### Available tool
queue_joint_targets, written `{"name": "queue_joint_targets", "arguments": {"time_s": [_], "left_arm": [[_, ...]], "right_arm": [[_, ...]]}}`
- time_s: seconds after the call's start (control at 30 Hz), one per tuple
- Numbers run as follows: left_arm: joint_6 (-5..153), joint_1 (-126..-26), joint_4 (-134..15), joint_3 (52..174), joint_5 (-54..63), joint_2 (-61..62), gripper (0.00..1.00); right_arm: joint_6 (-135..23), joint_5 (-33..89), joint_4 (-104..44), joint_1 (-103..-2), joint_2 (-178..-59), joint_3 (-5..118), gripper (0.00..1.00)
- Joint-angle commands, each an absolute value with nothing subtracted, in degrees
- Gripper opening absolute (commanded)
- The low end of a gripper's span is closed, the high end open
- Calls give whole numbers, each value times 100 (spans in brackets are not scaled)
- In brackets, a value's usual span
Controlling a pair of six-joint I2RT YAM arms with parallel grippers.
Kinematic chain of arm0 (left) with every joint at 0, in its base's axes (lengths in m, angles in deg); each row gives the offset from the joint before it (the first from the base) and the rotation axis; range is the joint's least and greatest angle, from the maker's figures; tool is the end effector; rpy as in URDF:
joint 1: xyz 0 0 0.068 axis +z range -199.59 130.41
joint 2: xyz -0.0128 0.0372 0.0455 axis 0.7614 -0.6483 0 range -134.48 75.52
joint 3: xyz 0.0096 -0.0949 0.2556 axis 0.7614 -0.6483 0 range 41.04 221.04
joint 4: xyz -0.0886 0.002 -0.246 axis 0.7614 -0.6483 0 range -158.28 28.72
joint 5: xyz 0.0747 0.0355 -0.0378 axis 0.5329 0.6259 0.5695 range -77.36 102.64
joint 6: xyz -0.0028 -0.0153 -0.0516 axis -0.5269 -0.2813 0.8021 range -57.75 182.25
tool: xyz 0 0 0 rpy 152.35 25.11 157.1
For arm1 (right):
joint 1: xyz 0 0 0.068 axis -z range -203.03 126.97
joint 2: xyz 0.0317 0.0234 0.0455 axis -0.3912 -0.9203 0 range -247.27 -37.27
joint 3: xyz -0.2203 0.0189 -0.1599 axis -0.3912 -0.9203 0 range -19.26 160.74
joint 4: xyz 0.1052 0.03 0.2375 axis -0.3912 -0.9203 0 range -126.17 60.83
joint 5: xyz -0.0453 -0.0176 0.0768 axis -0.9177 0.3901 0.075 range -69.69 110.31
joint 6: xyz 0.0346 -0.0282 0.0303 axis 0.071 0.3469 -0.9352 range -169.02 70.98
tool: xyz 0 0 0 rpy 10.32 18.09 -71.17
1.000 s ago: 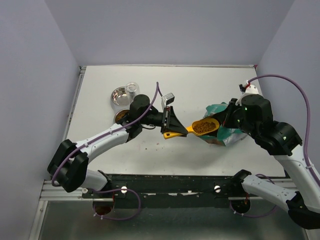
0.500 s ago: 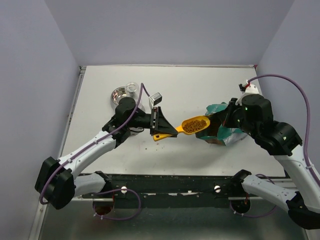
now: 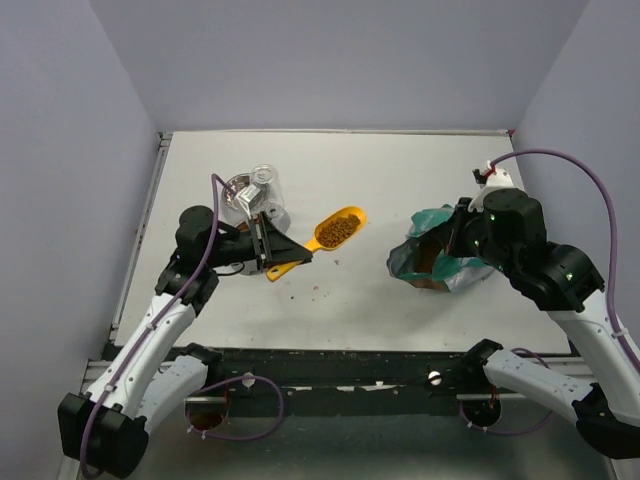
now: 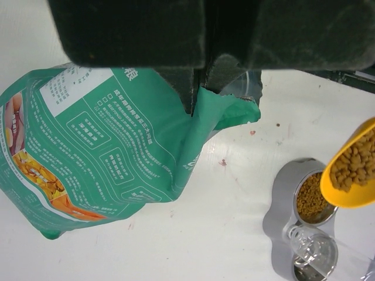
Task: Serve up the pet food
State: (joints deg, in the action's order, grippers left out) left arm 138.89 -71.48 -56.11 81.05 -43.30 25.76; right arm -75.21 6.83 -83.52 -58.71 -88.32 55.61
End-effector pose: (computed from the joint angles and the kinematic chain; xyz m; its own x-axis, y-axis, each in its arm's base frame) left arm 0.1697 -0.1001 0.3251 -0.9658 -0.1992 -0.1659 0.1531 0.0778 -0.9851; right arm 0.1247 0.0793 0.4175 -0.5487 0.1344 -0.8251 -0.1805 0.9446 0.2740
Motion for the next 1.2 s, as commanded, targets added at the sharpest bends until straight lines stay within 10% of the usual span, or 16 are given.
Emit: {"name": "queue_joint_targets", "arguments": {"time_s": [0.0, 0.63, 1.17], "left_arm": [[13397, -6533, -6478, 8191, -4212, 2937, 0], [13396, -4213, -7201, 8270, -3896, 3869, 0], [13406, -2832, -5944, 8525, -4053, 2377, 0]], "right_arm": [[-7424, 1107, -7646, -5907, -8657, 5729, 0], [-7231, 2478, -7312, -5915, -8587, 5554, 0], [-7029, 2945, -7461, -5907, -8719, 5861, 0]]}}
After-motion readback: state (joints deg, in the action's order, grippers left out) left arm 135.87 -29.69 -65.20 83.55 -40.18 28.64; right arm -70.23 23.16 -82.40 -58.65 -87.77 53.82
